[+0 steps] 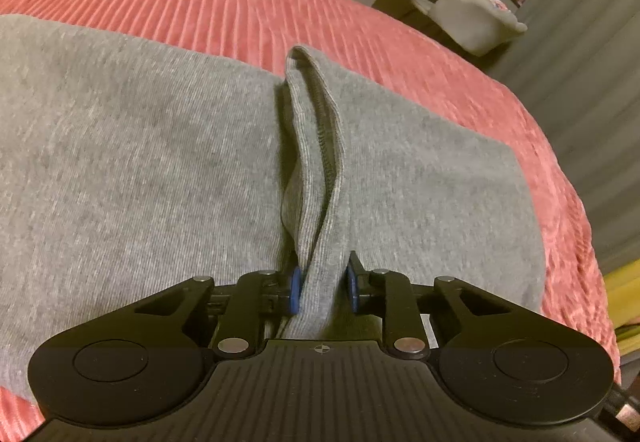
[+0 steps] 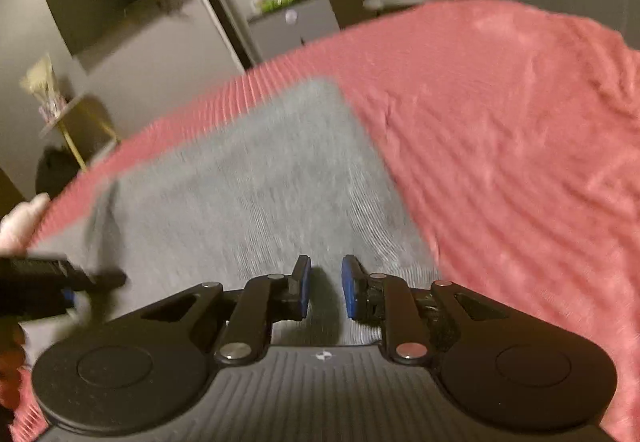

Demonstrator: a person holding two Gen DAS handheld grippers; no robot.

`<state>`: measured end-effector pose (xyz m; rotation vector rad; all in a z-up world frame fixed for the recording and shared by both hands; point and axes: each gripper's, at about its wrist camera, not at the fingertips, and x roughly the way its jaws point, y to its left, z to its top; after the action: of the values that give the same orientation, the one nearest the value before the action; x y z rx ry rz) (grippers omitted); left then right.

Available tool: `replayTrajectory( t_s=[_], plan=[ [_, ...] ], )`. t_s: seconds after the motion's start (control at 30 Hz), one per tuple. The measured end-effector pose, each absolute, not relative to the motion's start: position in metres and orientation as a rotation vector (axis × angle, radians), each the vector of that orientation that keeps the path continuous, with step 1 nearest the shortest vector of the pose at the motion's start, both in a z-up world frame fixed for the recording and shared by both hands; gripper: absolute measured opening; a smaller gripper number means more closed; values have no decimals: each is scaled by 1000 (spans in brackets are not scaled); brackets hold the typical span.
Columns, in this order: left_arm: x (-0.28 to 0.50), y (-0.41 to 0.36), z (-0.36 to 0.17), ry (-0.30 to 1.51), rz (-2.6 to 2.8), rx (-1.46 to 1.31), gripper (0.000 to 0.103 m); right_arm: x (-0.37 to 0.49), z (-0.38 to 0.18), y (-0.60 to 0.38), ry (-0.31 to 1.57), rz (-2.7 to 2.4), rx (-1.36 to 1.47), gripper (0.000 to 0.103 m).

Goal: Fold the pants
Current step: 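Grasp the fold seam with the left tool while the right tool flattens the pants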

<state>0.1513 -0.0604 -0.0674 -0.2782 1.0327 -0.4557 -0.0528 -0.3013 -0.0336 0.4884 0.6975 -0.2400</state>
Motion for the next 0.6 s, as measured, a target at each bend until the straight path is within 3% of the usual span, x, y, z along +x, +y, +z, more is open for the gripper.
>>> replayTrajectory(
  t_s=[0.3,0.47,0.53,0.6],
  plan=[
    [150,-66,-73,1034,-442,-269,37,-55,-34,-298,695,-242,490,17],
    [149,-77,-75,1037,-499,-241,66,-54,-34,-301,693,-243,496,17],
    [149,-80,-75,1042,-496,-224,64,-53,-34,-299,692,-247,487,17],
    [150,-79,-74,1039,-471,-231,51,-52,-33,-296,688,-245,471,21]
  ],
)
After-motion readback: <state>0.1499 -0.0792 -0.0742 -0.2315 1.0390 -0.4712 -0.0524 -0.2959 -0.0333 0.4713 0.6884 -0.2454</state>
